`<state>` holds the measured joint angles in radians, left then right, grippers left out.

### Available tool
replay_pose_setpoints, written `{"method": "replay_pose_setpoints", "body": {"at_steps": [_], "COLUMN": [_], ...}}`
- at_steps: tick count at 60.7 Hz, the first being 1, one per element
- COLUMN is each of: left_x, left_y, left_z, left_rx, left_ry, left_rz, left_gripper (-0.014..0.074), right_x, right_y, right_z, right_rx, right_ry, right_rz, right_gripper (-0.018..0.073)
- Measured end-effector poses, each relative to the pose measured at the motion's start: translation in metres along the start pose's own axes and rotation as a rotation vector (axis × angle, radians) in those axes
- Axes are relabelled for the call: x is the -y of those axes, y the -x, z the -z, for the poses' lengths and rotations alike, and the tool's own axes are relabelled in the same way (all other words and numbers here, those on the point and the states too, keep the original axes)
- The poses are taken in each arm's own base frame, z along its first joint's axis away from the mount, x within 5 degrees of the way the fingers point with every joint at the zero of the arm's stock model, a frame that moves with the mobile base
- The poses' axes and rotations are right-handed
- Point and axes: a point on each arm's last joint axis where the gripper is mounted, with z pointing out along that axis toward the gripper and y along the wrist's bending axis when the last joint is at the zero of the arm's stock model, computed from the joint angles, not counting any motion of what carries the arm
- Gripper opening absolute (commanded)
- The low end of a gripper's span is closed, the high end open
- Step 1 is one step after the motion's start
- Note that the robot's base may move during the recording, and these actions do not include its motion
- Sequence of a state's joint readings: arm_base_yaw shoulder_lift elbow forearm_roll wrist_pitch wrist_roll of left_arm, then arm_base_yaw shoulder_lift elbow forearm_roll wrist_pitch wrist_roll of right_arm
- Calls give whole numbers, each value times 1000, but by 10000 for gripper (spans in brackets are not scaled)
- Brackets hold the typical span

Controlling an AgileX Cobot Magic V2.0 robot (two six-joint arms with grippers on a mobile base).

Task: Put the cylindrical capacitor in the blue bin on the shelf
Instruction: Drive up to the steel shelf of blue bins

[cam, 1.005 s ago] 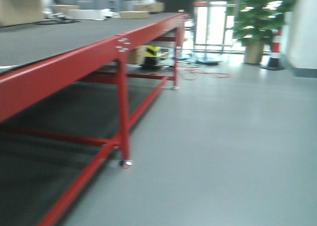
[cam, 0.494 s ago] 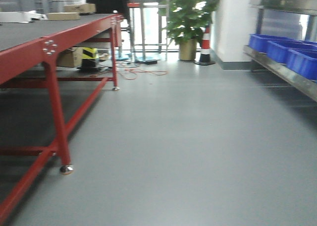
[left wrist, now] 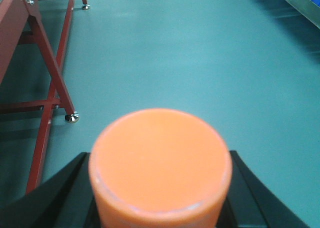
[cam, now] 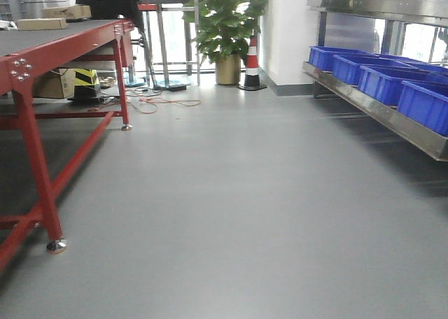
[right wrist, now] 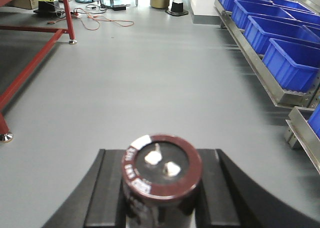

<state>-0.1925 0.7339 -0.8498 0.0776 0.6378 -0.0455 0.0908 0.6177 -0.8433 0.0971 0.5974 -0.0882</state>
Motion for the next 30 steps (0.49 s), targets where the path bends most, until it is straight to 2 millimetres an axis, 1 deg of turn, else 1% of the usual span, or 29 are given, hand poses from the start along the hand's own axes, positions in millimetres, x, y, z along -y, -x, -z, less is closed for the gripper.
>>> {"method": "replay_pose_setpoints", "body": {"at_steps": [30], "left_x": [0], "left_y": [0], "left_z": [0], "left_rx": [0], "left_ry": [0], "left_rz": [0], "left_gripper": [-111], "right_x": [0], "right_y": [0], "right_z": [0], "right_rx": [0], "right_ry": [0], "right_rz": [0], "right_gripper": [-142]}}
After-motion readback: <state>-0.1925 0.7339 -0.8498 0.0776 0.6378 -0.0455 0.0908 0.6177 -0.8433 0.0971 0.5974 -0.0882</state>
